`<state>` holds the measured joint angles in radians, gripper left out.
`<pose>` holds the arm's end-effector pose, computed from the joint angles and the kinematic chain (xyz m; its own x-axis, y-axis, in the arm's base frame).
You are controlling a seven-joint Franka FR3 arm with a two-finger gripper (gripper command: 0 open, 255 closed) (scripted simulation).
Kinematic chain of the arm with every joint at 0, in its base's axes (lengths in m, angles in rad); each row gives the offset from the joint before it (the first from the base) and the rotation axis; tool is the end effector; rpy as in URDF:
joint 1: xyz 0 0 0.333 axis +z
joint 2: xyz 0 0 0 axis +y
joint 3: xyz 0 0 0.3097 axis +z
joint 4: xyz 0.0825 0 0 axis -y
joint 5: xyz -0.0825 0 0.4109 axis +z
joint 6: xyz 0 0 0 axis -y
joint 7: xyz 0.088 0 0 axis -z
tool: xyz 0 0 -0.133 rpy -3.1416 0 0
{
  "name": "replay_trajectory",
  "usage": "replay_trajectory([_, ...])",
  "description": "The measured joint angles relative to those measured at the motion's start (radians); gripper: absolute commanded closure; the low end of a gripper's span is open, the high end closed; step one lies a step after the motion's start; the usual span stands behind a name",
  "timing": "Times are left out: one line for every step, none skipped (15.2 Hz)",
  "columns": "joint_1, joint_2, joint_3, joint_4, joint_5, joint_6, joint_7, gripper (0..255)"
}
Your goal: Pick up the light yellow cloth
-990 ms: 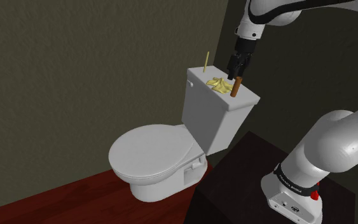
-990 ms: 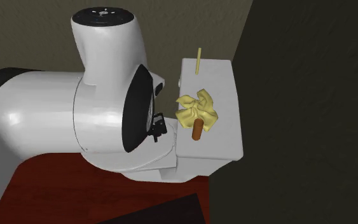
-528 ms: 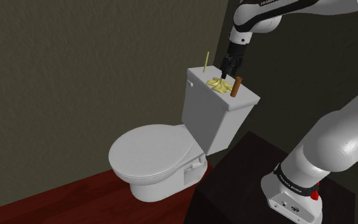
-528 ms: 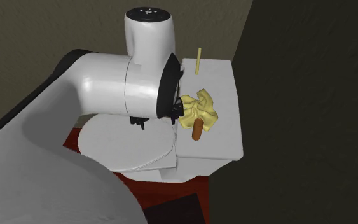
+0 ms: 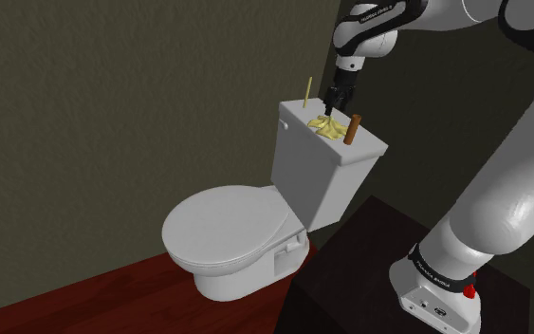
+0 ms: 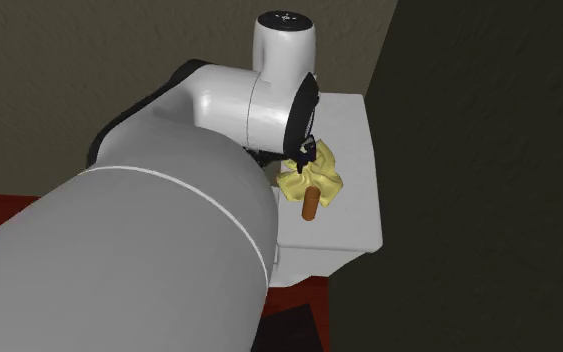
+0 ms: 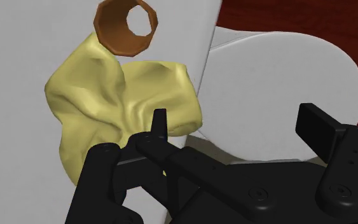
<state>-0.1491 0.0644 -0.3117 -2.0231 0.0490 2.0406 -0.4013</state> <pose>0.5234 -0.2543 0.3703 0.9962 -0.0817 -0.0314 -0.0829 -0.9958 -0.0382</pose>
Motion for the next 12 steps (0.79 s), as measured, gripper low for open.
replay_trajectory([-0.009,0.04,-0.006,0.032,0.012,0.009,-0.016,0])
replay_trajectory([-0.015,0.076,-0.009,0.068,0.022,0.009,-0.024,0])
replay_trajectory([-0.023,0.109,-0.012,0.093,0.033,0.017,-0.036,0])
replay_trajectory([-0.033,0.152,-0.014,0.132,0.046,0.022,-0.047,0])
replay_trajectory([-0.042,0.187,-0.016,0.167,0.056,0.022,-0.057,0])
replay_trajectory([-0.054,0.226,-0.018,0.207,0.068,0.021,-0.07,0])
replay_trajectory([-0.066,0.27,-0.018,0.252,0.082,0.021,-0.079,0])
replay_trajectory([-0.08,0.305,-0.019,0.292,0.092,0.015,-0.091,0])
replay_trajectory([-0.09,0.341,-0.018,0.331,0.101,0.015,-0.095,0])
replay_trajectory([-0.1,0.375,-0.017,0.367,0.11,0.013,-0.1,0])
replay_trajectory([-0.111,0.412,-0.015,0.416,0.118,0.002,-0.102,0])
replay_trajectory([-0.125,0.447,-0.014,0.457,0.127,-0.002,-0.11,0])
